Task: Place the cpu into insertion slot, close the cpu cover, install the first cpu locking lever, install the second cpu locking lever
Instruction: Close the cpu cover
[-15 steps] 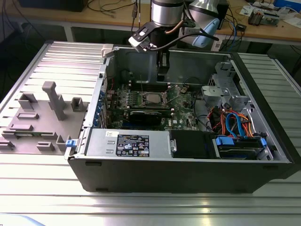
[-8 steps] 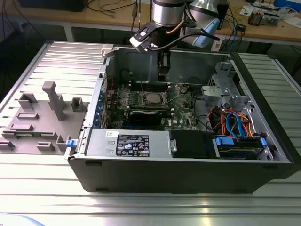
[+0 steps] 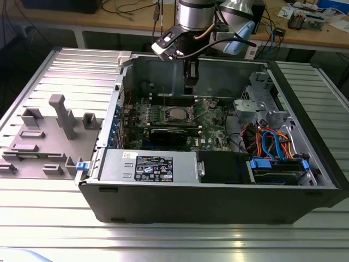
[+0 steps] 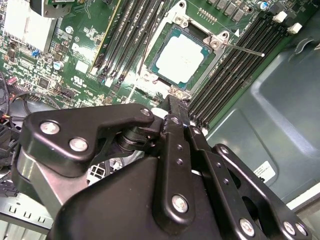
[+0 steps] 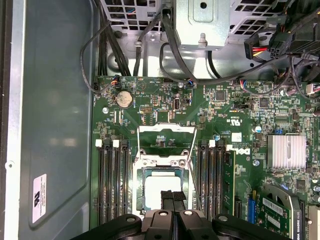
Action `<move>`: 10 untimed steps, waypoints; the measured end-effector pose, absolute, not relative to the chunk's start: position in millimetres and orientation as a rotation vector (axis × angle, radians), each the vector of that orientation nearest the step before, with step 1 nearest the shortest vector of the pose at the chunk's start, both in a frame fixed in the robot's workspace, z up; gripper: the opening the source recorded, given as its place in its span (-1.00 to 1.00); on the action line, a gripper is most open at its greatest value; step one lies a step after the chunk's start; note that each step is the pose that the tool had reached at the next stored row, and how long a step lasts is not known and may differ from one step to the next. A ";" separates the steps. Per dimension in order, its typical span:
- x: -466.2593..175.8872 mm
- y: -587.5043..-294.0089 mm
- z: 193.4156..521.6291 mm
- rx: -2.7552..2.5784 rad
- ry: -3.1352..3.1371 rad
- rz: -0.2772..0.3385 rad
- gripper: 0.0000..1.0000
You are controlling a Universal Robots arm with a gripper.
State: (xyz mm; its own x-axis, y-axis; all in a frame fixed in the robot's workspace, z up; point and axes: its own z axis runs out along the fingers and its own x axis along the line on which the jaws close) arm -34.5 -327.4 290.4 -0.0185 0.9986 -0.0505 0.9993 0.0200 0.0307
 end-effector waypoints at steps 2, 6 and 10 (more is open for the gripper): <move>-34.5 -327.4 290.4 2.160 2.202 -0.021 -0.79; -34.5 -327.4 290.4 2.160 2.202 -0.021 -0.79; -32.9 -327.4 290.4 2.160 2.202 -0.021 -0.79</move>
